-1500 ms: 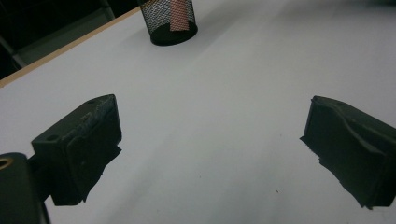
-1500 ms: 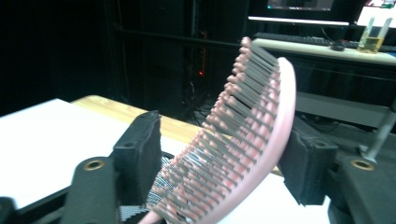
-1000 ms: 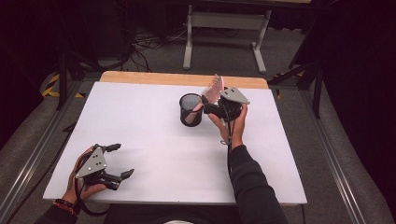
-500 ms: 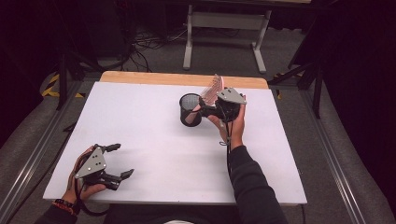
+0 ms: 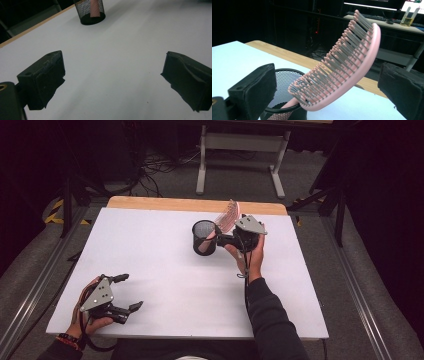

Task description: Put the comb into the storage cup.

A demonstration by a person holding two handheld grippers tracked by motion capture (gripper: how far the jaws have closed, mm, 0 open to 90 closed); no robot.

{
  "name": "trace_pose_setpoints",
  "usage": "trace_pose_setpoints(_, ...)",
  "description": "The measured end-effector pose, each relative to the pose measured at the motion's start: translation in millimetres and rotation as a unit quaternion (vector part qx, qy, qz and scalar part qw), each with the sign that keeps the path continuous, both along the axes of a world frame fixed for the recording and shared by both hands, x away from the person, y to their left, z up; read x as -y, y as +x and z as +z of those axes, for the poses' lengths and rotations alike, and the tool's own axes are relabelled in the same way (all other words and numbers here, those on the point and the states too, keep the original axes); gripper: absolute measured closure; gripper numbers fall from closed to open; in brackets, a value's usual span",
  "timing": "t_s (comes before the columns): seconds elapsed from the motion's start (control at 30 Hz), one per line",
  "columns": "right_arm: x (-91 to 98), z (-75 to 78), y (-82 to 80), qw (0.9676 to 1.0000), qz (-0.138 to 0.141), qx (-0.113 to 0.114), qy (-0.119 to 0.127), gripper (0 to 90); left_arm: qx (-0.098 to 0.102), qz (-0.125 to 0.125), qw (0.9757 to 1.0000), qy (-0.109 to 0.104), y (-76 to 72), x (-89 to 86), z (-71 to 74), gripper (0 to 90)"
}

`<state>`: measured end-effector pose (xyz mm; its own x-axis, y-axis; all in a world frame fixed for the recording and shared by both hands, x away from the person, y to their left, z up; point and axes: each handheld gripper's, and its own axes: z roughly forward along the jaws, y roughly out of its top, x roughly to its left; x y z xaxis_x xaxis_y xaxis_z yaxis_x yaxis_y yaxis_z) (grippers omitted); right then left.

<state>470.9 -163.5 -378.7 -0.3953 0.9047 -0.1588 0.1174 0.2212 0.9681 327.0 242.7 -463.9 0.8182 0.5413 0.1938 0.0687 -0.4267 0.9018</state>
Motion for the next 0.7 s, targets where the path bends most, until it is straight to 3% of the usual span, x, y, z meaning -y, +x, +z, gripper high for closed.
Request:
trace_pose_setpoints(0.37,7.9,-6.6,-10.0,1.0000,0.005,0.007,-0.004,2.9,-0.001,0.000,1.0000,-0.003,0.2,0.0,-0.3,5.3)
trace_pose_setpoints(0.7,20.5,-6.4,-25.2,0.9994,0.022,0.023,0.016,2.9,0.001,0.000,1.0000,-0.003,-0.6,0.4,0.8,5.3)
